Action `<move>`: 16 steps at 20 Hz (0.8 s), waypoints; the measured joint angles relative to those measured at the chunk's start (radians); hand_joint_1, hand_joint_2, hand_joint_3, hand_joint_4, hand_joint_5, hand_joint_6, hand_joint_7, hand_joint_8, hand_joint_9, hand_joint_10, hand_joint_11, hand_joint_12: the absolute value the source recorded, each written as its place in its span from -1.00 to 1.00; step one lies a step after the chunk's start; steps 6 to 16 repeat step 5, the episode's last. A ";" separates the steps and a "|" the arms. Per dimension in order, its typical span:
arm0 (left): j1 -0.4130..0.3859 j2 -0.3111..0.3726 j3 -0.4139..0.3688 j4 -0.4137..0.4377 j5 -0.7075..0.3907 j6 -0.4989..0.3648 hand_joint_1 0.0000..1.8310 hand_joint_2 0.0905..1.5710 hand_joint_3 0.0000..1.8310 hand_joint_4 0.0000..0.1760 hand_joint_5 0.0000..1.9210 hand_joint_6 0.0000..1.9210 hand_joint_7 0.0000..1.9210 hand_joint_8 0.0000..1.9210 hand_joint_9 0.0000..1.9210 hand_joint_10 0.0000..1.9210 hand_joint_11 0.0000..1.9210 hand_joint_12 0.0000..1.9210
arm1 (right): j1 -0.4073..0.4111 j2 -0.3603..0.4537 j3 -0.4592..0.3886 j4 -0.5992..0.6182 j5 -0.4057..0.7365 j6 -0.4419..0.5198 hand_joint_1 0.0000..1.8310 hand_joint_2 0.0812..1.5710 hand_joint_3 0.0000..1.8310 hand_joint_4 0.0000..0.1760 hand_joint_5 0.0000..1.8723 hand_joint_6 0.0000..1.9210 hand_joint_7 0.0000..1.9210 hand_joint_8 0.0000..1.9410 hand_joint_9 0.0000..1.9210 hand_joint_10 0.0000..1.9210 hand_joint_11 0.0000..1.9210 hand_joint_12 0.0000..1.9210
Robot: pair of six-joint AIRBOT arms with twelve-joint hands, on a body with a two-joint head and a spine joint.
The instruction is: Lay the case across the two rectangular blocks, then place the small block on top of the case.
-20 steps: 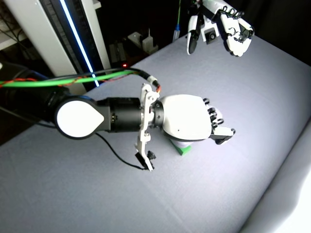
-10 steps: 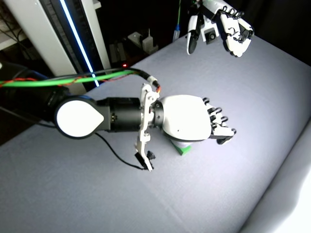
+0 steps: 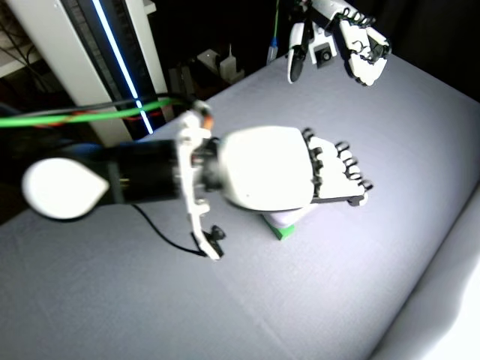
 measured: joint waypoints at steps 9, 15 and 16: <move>0.014 0.014 -0.013 -0.018 -0.081 -0.002 -0.03 0.11 -1.00 -0.56 -0.71 -1.00 -0.69 -1.00 -0.64 -1.00 -1.00 0.15 | -0.235 0.094 -0.105 0.229 0.231 -0.033 0.00 0.22 -1.00 -1.00 -0.63 -1.00 -0.65 -1.00 -0.67 -1.00 -1.00 -0.23; 0.014 0.014 -0.013 -0.018 -0.081 -0.002 -0.03 0.11 -1.00 -0.56 -0.71 -1.00 -0.69 -1.00 -0.64 -1.00 -1.00 0.15 | -0.235 0.094 -0.105 0.229 0.231 -0.033 0.00 0.22 -1.00 -1.00 -0.63 -1.00 -0.65 -1.00 -0.67 -1.00 -1.00 -0.23; 0.014 0.014 -0.013 -0.018 -0.081 -0.002 -0.03 0.11 -1.00 -0.56 -0.71 -1.00 -0.69 -1.00 -0.64 -1.00 -1.00 0.15 | -0.235 0.094 -0.105 0.229 0.231 -0.033 0.00 0.22 -1.00 -1.00 -0.63 -1.00 -0.65 -1.00 -0.67 -1.00 -1.00 -0.23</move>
